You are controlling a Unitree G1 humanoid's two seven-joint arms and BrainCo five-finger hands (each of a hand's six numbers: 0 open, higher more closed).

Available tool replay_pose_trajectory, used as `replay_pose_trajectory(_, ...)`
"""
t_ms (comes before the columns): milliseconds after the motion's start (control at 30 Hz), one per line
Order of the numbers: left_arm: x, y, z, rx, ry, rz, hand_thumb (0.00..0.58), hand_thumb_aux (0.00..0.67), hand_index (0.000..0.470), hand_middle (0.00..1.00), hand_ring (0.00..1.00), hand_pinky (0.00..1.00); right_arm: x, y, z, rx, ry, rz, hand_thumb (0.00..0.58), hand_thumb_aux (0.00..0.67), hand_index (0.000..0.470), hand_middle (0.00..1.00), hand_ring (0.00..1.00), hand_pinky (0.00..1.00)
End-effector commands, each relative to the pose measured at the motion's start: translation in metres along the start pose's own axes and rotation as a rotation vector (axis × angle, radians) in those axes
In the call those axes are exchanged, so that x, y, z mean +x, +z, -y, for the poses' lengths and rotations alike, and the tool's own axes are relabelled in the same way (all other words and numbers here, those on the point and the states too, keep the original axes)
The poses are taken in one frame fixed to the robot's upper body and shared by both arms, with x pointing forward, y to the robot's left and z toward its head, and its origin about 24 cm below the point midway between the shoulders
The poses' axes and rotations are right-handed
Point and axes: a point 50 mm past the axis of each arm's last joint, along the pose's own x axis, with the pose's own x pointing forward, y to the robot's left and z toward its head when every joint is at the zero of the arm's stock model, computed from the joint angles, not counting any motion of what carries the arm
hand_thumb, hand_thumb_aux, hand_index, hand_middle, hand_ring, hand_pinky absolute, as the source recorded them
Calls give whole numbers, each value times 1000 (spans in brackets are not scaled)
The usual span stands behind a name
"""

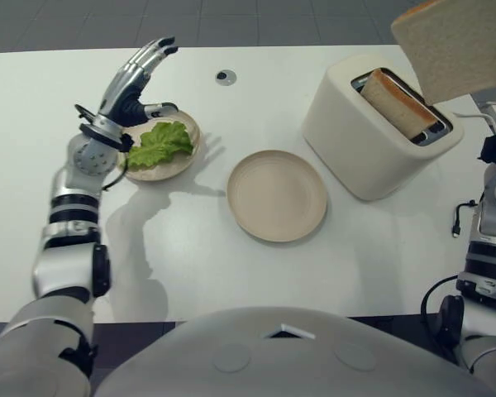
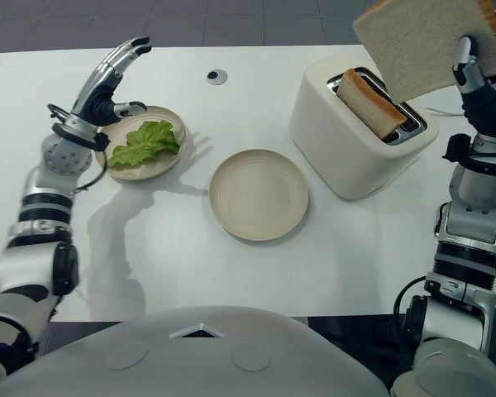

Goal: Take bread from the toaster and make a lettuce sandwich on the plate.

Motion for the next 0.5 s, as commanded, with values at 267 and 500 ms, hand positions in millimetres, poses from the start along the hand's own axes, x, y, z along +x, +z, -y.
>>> replay_pose_trajectory(267, -22, -39, 49, 140, -359, -300, 0, 0, 0, 0, 0, 0, -69, -6, -135, 379, 813, -255, 580, 670, 470, 1000, 1000, 1000)
replay_pose_trajectory(500, -14, -26, 55, 95, -384, -218, 580, 670, 470, 0, 0, 0, -109, -21, -165, 341, 1071, -381, 580, 670, 470, 1000, 1000, 1000)
